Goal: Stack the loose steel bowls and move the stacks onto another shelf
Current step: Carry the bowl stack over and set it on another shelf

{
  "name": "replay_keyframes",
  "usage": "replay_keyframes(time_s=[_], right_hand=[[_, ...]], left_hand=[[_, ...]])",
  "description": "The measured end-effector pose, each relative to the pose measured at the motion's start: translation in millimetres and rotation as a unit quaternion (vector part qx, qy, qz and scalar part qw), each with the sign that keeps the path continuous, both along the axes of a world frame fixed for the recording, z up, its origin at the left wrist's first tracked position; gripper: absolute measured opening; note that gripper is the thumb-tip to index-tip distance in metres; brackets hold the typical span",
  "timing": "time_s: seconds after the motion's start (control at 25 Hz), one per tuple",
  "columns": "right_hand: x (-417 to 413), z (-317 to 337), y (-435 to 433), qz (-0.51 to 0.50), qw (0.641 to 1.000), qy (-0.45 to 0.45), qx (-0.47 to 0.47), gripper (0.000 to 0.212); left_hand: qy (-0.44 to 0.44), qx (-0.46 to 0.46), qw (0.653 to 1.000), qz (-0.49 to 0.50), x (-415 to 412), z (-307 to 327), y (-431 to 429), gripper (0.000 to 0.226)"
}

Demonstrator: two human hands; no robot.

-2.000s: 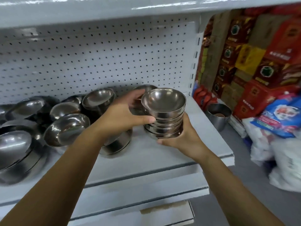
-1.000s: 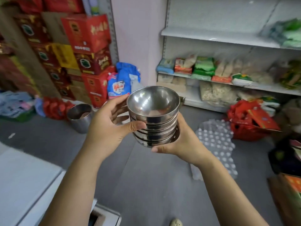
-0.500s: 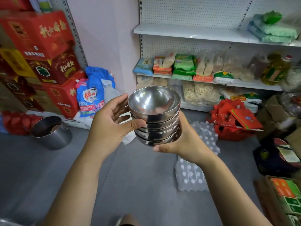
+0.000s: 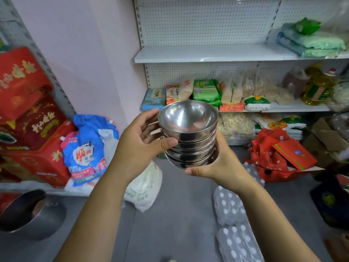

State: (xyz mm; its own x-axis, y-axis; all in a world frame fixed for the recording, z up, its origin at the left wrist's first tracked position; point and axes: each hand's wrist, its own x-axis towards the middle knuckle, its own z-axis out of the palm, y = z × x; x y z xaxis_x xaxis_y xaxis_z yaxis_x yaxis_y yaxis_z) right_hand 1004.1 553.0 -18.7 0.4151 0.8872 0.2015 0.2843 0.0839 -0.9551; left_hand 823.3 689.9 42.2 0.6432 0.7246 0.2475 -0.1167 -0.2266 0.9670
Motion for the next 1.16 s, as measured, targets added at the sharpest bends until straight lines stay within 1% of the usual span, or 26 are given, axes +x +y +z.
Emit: replay_keyframes(time_s=[0.12,0.28,0.4,0.52,0.64,0.68,0.92,1.04,1.16], right_hand=[[34,3,56,-0.032,0.999,0.001,0.010,0.120],[76,-3,114,-0.057,0.998,0.013,0.007,0.114],[113,-9,158,-0.055,0.998,0.015,-0.001,0.114],[158,-18,207,-0.040,0.999,0.006,-0.007,0.114],[209,-20,262,-0.019,1.000,-0.009,-0.009,0.120],[227,-18,280,-0.014,1.000,-0.012,-0.009,0.121],[336,3,384,0.017,0.999,-0.024,-0.013,0.120],[370,5,424,0.043,0.998,-0.027,-0.024,0.117],[393,1,464,0.055,0.998,-0.021,-0.038,0.120]], left_hand=[[0.008,0.008,1.000,-0.026,44,7,68,0.084],[0.016,0.004,0.999,-0.049,96,1,132,0.075],[0.017,-0.001,0.999,-0.045,133,-8,176,0.076],[0.019,-0.002,1.000,-0.018,170,-17,222,0.083],[0.019,-0.001,1.000,0.017,213,-19,268,0.095],[0.017,-0.002,0.999,0.027,228,-17,284,0.095],[-0.001,0.003,0.997,0.076,322,0,365,0.092],[-0.007,-0.003,0.995,0.096,350,-1,395,0.084],[-0.007,-0.013,0.993,0.116,371,-3,429,0.078]])
